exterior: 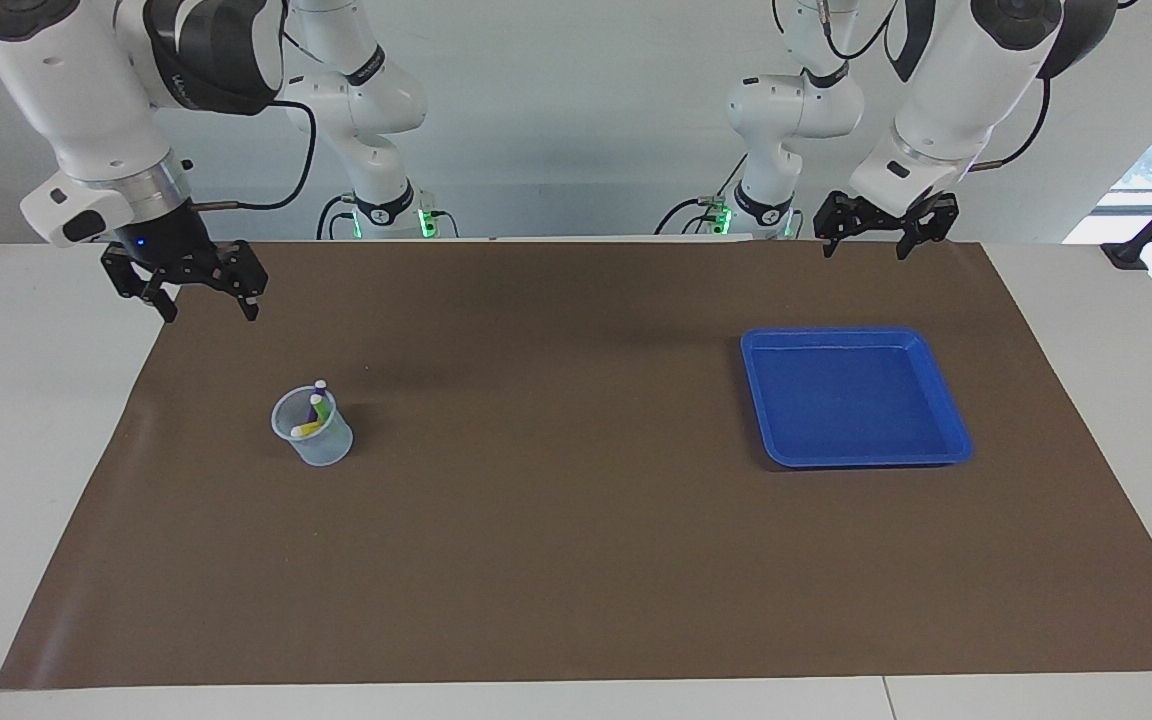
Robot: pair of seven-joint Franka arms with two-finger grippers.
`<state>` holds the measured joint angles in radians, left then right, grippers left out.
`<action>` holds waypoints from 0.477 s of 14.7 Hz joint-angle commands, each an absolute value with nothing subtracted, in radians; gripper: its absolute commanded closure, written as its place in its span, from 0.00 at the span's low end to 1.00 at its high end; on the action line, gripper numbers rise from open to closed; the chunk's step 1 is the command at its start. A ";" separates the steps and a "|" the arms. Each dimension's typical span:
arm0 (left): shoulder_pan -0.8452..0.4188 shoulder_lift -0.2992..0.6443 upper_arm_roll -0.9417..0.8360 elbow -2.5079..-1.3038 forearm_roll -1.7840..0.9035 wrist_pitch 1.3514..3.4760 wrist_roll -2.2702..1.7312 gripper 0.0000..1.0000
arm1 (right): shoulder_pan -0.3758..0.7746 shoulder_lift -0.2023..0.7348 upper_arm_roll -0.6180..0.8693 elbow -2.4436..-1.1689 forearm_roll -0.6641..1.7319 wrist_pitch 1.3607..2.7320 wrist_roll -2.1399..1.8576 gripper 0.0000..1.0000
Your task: Transfer and insert pens with both arms
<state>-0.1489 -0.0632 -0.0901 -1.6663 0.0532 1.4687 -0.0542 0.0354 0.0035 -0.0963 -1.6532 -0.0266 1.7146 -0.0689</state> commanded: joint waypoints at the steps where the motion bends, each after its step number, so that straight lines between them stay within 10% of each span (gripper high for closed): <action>1: -0.140 -0.061 -0.077 -1.628 0.066 1.491 -0.063 0.00 | 0.031 -0.015 -0.074 -1.638 -0.051 1.639 -0.012 0.00; 7: -0.138 -0.100 -0.054 -1.679 0.061 1.503 -0.038 0.00 | 0.014 -0.032 -0.060 -1.651 -0.049 1.601 -0.002 0.00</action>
<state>-0.1391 -0.0715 -0.0631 -1.6349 0.0537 1.4930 -0.0520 0.0307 -0.0202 -0.0744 -1.6429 -0.0286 1.6066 -0.0216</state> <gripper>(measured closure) 0.000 0.000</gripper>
